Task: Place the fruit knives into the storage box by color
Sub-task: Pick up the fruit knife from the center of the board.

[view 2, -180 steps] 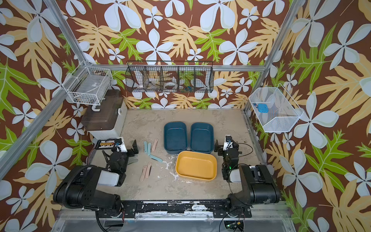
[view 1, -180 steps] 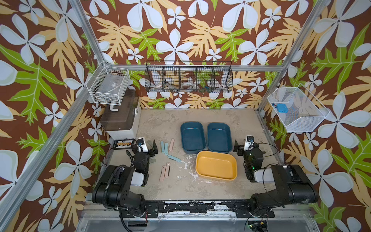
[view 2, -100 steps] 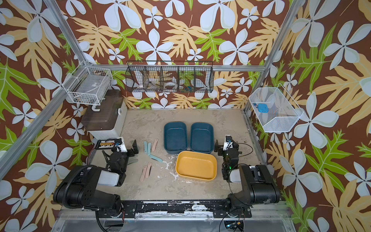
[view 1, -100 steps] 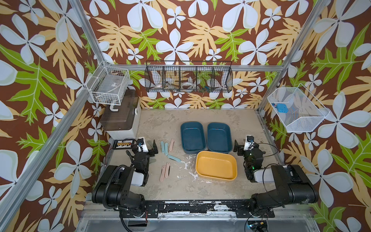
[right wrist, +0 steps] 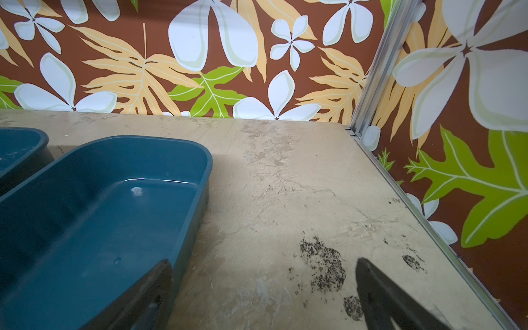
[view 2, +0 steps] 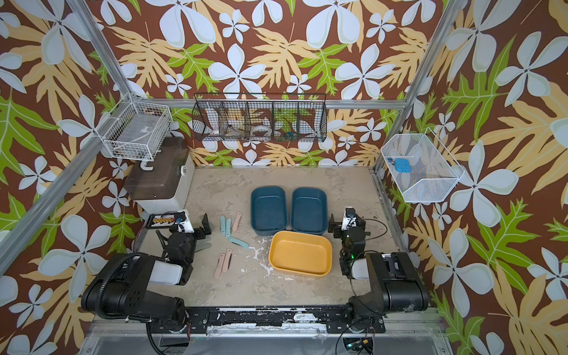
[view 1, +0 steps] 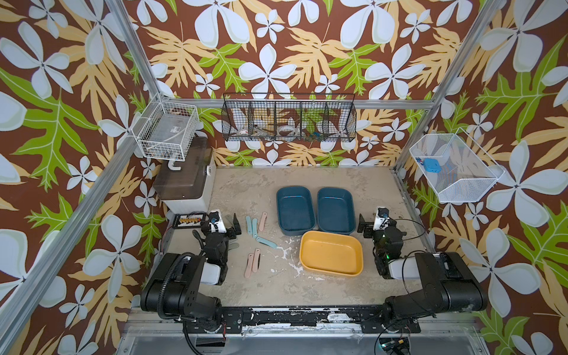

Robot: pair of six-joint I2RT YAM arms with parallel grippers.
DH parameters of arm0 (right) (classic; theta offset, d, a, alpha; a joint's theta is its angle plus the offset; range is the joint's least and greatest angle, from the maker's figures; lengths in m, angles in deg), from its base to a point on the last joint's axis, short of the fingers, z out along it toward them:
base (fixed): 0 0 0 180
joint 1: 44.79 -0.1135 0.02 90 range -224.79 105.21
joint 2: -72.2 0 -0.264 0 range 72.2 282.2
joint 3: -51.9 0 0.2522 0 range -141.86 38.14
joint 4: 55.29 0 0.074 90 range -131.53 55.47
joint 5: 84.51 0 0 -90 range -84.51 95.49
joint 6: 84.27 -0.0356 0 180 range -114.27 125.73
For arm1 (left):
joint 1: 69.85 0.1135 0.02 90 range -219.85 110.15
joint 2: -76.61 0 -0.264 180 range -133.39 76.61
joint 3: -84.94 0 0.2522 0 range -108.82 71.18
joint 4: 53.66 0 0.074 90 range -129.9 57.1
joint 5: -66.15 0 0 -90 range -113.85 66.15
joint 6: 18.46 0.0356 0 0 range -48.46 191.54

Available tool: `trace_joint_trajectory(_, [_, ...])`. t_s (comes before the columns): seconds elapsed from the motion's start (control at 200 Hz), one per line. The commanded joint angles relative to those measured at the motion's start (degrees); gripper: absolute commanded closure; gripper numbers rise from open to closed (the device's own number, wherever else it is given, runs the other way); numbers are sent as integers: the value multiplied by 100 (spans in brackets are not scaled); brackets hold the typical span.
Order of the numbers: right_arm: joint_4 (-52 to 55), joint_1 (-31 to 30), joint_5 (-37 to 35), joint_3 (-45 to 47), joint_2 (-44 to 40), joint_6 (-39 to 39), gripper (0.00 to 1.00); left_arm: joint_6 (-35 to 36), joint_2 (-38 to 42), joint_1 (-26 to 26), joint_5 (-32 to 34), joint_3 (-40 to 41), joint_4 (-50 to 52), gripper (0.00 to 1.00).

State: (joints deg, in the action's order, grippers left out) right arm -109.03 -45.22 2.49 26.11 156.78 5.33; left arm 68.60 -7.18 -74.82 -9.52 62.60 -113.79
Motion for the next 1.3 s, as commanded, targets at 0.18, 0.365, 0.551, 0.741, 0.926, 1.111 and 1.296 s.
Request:
trace_joint_trajectory(0.18, [-113,-1,34,42,-42,10,0,-46,37,5,44,31,-180,0])
trace_joint_trajectory(0.365, [479,-6,-202,-81,-572,-84,1,-173,403,5,457,-88,316,0])
trace_joint_trajectory(0.551, [1882,-4,-1081,-502,-1359,-625,1,-319,970,12,868,-563,1581,0])
trace_joint_trajectory(0.741, [3898,-2,-943,-1595,-1774,-1679,1,-949,1544,5,980,-1229,2934,0])
trace_joint_trajectory(0.926, [5280,16,-12,-2478,-2146,-2736,2,-1863,1819,5,417,-2318,4770,0])
trace_joint_trajectory(1.111, [6433,-468,1578,-3387,-2019,-2424,14,-2269,1973,5,-270,-3112,6248,0])
trace_joint_trajectory(1.296, [7683,-2252,1838,-4167,-1637,-1755,18,-2296,2068,5,-571,-3457,7202,0])
